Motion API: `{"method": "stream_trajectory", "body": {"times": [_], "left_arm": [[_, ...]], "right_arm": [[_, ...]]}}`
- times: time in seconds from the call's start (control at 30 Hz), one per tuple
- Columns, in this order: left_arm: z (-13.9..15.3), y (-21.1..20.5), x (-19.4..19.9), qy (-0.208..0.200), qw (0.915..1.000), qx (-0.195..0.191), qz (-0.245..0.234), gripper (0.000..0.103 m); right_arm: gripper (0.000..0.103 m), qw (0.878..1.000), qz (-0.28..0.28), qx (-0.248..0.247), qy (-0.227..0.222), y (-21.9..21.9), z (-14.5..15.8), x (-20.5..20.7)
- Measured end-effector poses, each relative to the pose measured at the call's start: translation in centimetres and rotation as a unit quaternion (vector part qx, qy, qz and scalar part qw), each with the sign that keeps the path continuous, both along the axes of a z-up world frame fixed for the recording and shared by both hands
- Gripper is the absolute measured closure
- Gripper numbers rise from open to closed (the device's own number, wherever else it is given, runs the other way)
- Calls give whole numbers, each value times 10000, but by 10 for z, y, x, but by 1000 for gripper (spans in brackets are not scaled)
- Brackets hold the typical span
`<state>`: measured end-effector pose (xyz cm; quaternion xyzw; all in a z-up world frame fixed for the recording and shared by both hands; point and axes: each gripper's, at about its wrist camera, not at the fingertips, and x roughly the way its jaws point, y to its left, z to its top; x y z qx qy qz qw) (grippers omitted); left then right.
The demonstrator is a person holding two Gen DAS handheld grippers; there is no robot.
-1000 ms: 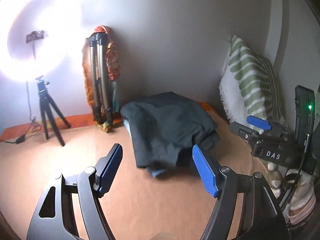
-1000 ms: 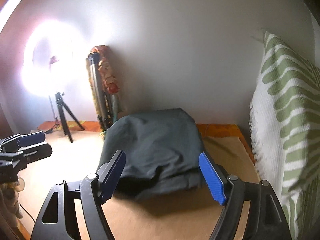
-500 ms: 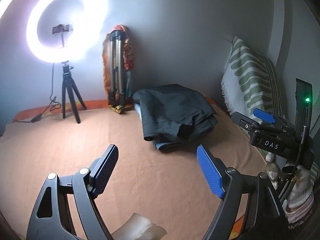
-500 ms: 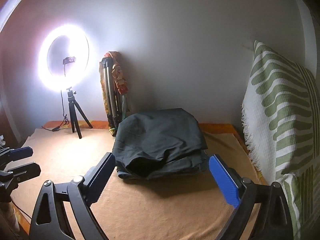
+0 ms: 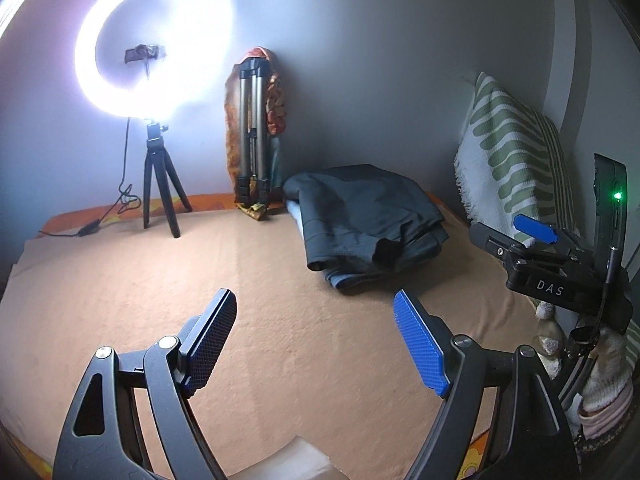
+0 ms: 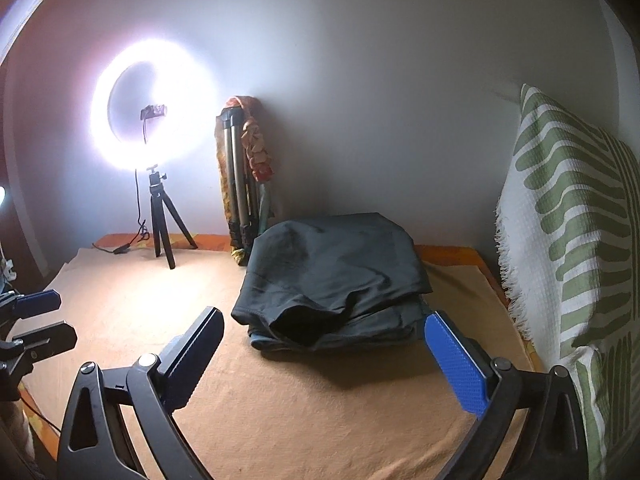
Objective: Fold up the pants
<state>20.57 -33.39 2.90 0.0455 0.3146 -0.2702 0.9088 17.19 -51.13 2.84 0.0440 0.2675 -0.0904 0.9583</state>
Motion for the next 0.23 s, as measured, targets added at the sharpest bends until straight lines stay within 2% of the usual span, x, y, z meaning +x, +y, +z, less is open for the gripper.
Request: {"method": "stream_trajectory", "body": {"times": [0.23], "left_arm": [[0,1,-8,-116,9999,40,20,22]], "right_arm": [[1,10000,16,62,20,1,-2,-4]]}}
